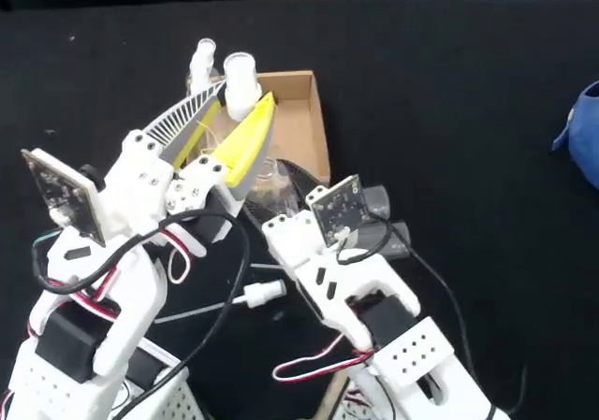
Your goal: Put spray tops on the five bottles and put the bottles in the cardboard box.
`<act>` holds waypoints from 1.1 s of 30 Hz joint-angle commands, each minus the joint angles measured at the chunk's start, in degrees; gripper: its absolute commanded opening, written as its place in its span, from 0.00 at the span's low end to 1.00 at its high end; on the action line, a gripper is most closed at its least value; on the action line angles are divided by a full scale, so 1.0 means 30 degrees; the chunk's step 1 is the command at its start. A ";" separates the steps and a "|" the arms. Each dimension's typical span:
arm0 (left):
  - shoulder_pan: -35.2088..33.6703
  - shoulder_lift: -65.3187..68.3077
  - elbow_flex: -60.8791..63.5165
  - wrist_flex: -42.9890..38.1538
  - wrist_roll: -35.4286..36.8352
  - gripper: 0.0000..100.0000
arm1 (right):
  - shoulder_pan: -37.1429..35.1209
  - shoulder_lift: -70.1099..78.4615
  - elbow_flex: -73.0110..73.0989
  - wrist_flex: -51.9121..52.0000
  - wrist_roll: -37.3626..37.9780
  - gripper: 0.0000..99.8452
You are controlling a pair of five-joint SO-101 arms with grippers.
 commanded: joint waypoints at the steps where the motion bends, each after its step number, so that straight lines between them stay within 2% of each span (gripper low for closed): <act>1: 0.0161 -0.0029 -0.0923 -0.0645 -0.0029 0.03 | -0.0264 -0.0308 -0.0044 -0.0615 -0.0088 0.01; 18: 0.0337 -0.0029 -0.1099 -0.0821 0.0117 0.03 | -0.0264 -0.0308 -0.0044 -0.0615 -0.0088 0.01; 27: 0.0132 -0.1231 -0.0454 -0.1846 0.0059 0.03 | -0.0264 -0.0308 -0.0044 -0.0615 -0.0088 0.01; 33: 0.0044 -0.2755 0.0044 -0.0615 -0.0029 0.03 | -0.0264 -0.0308 -0.0044 -0.0615 -0.0088 0.01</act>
